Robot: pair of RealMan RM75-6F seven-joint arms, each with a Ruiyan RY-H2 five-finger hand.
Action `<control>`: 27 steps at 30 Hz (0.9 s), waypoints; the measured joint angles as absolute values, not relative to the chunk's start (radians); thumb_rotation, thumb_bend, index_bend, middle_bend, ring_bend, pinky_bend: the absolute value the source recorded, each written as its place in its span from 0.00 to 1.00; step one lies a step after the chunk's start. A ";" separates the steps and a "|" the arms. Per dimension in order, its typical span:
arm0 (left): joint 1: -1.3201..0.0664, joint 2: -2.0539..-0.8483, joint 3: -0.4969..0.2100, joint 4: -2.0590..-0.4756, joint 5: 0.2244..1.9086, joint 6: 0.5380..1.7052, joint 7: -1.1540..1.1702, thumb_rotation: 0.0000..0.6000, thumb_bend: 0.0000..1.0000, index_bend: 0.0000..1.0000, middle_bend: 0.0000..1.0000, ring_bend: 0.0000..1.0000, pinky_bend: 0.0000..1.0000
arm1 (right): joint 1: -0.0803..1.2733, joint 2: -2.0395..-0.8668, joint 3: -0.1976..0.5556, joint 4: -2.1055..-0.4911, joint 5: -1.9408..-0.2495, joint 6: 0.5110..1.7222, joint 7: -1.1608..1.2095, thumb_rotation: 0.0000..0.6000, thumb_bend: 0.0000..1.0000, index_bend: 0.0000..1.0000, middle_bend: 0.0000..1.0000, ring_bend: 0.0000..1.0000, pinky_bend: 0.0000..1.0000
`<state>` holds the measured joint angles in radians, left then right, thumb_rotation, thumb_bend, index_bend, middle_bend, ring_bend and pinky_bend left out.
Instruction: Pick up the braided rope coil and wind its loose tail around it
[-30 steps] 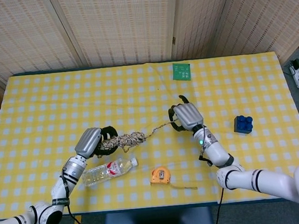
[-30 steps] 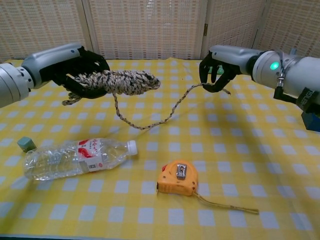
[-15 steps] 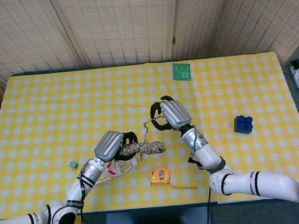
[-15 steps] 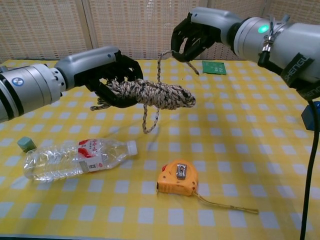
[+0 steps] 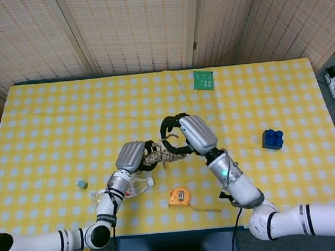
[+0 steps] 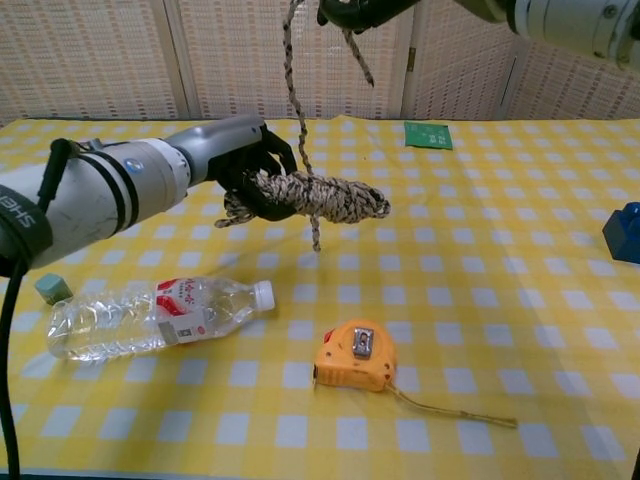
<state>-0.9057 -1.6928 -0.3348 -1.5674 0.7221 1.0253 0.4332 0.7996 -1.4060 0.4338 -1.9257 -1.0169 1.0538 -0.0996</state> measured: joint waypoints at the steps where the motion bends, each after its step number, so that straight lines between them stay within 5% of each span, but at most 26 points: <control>1: -0.913 -1.709 -0.348 -1.561 0.688 1.049 0.446 1.00 0.71 0.68 0.68 0.66 0.71 | 0.792 -1.396 0.432 -1.940 -1.026 1.058 -0.088 1.00 0.54 0.65 0.47 0.45 0.33; 13: -0.909 -1.808 -0.536 -1.508 0.548 1.184 0.319 1.00 0.74 0.66 0.68 0.67 0.74 | 0.725 -1.335 0.338 -2.027 -1.185 1.064 0.010 1.00 0.54 0.66 0.48 0.45 0.34; 19: -0.867 -1.799 -0.663 -1.531 0.490 1.177 0.163 1.00 0.74 0.66 0.68 0.67 0.74 | 0.708 -1.333 0.287 -1.979 -1.220 1.034 0.066 1.00 0.54 0.66 0.48 0.44 0.34; 27: -0.810 -1.738 -0.745 -1.616 0.456 1.137 0.033 1.00 0.74 0.66 0.68 0.67 0.74 | 0.712 -1.369 0.248 -1.869 -1.203 0.976 0.111 1.00 0.55 0.67 0.48 0.44 0.34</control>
<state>-0.8099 -1.7375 -0.7449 -1.6163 0.4560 1.1371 0.0334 0.7116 -1.3694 0.2481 -1.8689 -1.2026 0.9763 0.1113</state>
